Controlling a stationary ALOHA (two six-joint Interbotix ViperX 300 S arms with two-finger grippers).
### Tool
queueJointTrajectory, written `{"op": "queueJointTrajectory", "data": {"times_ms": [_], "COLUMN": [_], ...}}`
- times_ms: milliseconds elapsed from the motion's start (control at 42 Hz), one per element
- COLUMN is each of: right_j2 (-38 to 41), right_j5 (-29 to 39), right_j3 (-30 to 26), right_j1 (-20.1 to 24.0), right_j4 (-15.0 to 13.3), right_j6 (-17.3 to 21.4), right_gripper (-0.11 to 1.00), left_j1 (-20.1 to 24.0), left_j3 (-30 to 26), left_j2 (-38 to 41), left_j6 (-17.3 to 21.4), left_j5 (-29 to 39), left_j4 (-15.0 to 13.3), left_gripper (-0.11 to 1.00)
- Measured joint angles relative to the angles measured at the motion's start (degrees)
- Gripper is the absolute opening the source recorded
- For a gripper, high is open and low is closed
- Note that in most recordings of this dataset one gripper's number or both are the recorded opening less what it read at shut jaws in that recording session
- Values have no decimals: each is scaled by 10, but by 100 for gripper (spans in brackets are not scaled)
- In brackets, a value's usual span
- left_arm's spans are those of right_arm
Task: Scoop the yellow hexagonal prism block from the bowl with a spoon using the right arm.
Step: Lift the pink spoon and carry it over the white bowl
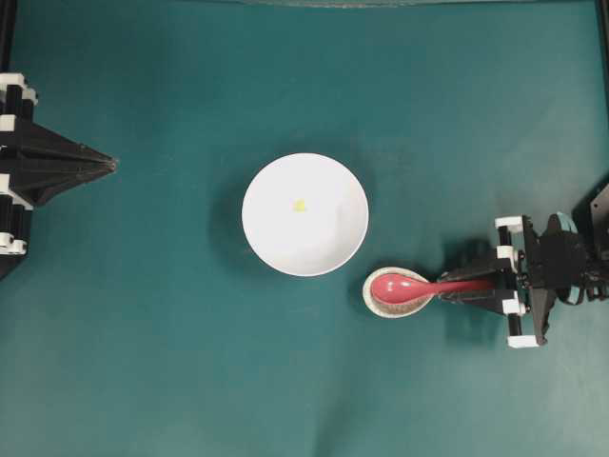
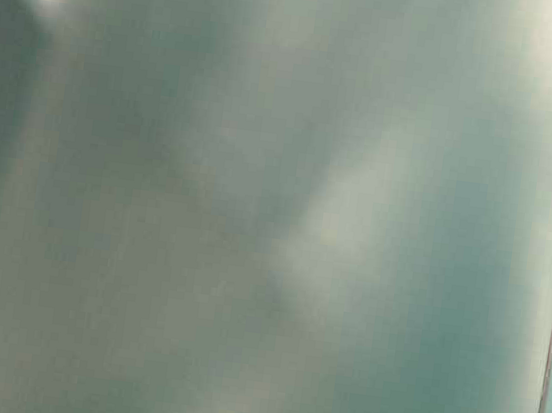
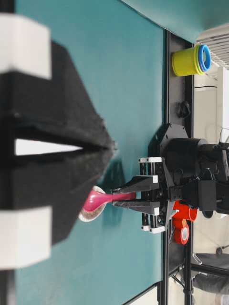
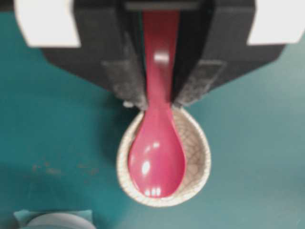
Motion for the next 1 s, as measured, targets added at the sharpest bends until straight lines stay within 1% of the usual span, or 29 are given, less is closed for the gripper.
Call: {"op": "queueJointTrajectory", "data": {"times_ms": [143, 238, 309, 428, 500, 643, 690, 786, 905, 1000], "right_j2": [-38, -70, -101, -160, -196, -273, -304, -353, -396, -410], "right_j5": [2, 15, 42, 114, 173, 314, 374, 473, 584, 665], "right_j3": [5, 7, 5, -4, -14, -47, -63, -98, -141, -175], "right_j1": [-2, -4, -13, -43, -63, -106, -118, -140, -183, -223], "right_j4": [4, 4, 4, 5, 5, 7, 7, 6, 6, 1], "right_j6": [-11, -26, -45, -72, -94, -143, -164, -192, -207, -207], "right_gripper": [23, 23, 23, 23, 23, 23, 23, 23, 23, 23], "left_j1": [0, 0, 0, 0, 0, 0, 0, 0, 0, 2], "left_j3": [0, 0, 0, 0, 0, 0, 0, 0, 0, 0], "left_j2": [0, 1, 1, 1, 1, 1, 1, 1, 1, 1], "left_j6": [0, 0, 0, 0, 0, 0, 0, 0, 0, 0], "left_j5": [0, 0, 0, 1, 1, 1, 0, 1, 0, 0], "left_j4": [-1, 0, 0, -1, -1, -1, 0, 0, -1, -1], "left_gripper": [0, 0, 0, 0, 0, 0, 0, 0, 0, 0]}}
